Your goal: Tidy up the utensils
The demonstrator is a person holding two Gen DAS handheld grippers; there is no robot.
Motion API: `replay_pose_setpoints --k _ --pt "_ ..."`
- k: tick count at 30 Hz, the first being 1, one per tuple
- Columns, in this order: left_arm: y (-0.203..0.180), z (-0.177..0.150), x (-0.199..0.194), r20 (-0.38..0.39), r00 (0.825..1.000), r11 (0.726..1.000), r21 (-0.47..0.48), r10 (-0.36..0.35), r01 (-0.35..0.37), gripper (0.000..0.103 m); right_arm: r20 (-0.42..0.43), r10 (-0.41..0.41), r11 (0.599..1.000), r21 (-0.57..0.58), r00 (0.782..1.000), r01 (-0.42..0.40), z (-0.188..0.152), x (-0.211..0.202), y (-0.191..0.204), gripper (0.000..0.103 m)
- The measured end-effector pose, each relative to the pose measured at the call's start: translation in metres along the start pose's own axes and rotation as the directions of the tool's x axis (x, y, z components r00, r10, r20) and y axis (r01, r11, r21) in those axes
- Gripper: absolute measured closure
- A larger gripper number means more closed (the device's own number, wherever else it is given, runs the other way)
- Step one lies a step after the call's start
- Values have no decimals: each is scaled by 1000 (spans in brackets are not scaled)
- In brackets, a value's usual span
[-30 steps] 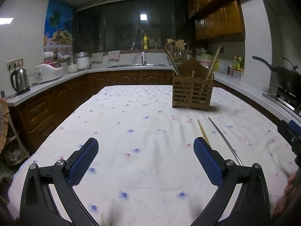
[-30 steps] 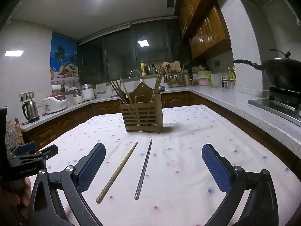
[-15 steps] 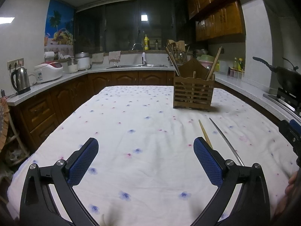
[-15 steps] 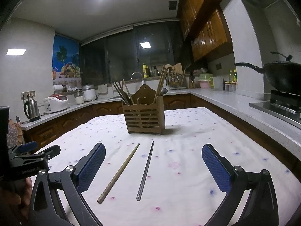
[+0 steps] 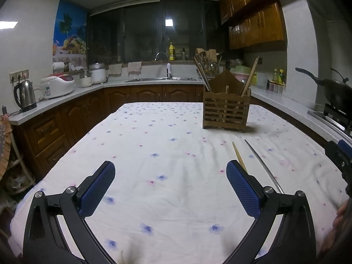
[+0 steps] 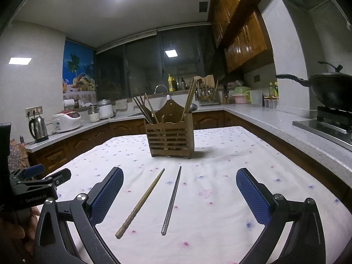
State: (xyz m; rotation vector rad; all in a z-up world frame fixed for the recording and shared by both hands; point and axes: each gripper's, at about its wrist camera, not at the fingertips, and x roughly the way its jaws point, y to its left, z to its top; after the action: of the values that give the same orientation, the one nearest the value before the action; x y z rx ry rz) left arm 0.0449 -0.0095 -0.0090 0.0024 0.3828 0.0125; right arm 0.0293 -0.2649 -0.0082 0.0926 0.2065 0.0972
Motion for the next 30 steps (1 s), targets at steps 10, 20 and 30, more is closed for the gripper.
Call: replay_pose_setpoints --k 10,20,30 --pt "-2 1 0 3 1000 1000 -2 13 -13 0 4 3 1000 1 1000 -3 0 0 1 0" --pt "-4 3 -3 13 1000 1000 2 10 -10 0 7 5 1000 0 1000 -5 0 -1 2 0" --pt "-7 3 -5 22 1000 1000 5 9 -9 0 11 9 1000 2 1000 -9 1 -2 3 0"
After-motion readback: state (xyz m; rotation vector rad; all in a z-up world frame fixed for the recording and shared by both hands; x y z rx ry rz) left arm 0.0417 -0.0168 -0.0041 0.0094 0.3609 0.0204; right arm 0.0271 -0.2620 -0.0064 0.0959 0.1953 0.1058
